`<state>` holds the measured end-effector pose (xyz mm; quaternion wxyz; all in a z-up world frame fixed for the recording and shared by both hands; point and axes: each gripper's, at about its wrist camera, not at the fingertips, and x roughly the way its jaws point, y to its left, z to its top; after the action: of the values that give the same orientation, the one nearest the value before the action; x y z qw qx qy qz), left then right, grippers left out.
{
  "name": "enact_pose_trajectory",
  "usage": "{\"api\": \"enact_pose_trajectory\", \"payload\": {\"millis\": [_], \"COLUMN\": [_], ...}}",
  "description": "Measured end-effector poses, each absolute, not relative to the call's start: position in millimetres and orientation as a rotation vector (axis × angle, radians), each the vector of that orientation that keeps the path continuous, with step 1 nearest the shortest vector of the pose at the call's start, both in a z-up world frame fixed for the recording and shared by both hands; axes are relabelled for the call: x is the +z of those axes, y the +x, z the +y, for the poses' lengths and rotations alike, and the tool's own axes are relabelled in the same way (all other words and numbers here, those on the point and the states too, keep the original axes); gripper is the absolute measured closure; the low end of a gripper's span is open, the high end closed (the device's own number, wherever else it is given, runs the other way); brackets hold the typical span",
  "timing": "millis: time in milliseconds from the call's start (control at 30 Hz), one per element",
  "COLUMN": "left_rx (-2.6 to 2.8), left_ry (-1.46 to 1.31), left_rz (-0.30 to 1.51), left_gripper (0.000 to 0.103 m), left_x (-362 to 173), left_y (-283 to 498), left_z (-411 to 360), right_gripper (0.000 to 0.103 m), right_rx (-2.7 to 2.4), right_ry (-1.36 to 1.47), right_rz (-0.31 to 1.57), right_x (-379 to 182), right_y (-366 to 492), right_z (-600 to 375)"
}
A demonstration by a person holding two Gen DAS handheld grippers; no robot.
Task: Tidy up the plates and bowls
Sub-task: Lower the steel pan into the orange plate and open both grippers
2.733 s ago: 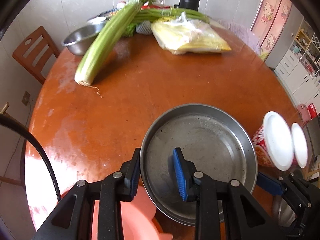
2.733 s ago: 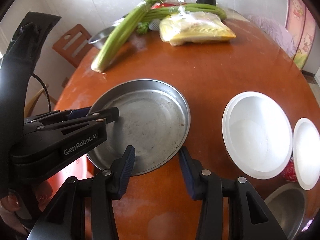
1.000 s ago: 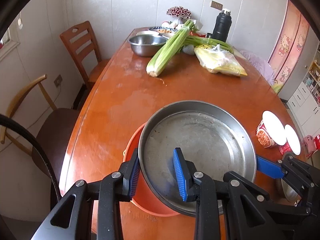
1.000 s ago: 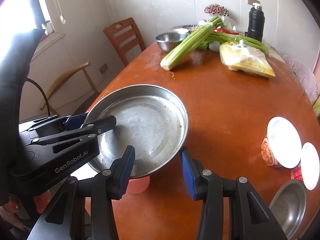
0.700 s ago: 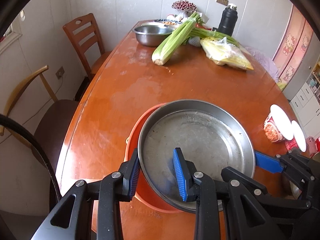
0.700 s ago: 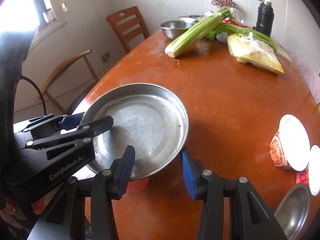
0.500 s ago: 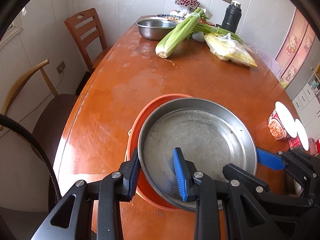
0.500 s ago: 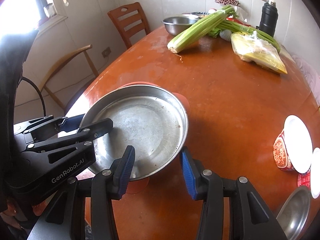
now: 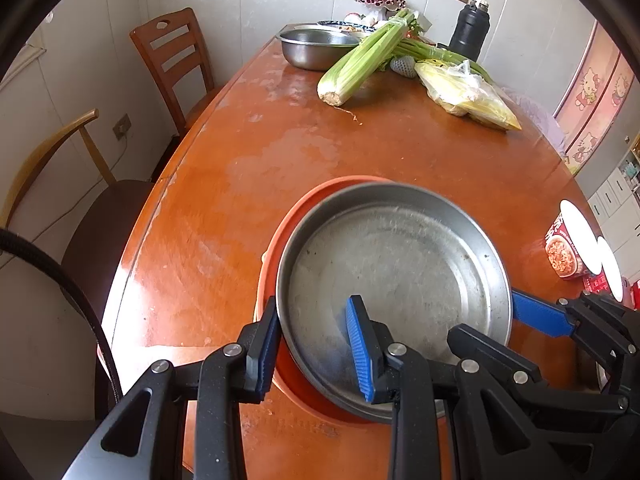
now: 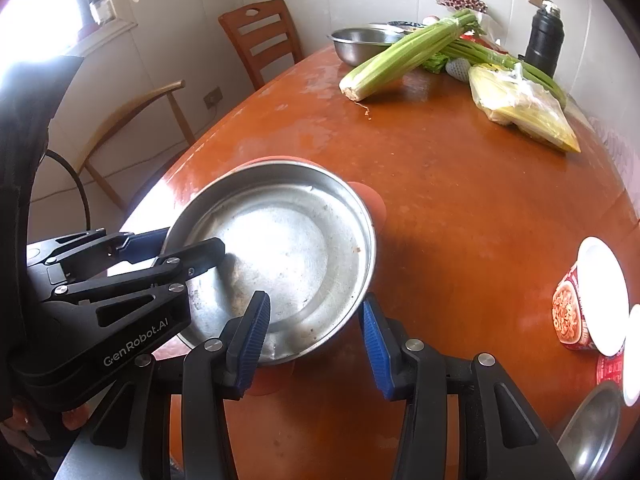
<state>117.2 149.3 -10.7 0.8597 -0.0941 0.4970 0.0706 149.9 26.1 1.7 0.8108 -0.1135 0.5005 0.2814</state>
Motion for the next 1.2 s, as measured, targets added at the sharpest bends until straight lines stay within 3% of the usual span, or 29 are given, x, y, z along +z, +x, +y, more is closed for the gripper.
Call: {"api": "enact_pose_trajectory", "payload": {"millis": [1200], "left_rx": [0.158], "left_ry": [-0.193], "left_rz": [1.008], "left_gripper": [0.07], "left_x": [5], "left_y": [108], "left_z": [154], "right_gripper": [0.054], "right_rx": [0.618], "right_ry": [-0.251], "right_rz": [1.039], "right_x": [6], "right_y": [149], "right_z": [27]}}
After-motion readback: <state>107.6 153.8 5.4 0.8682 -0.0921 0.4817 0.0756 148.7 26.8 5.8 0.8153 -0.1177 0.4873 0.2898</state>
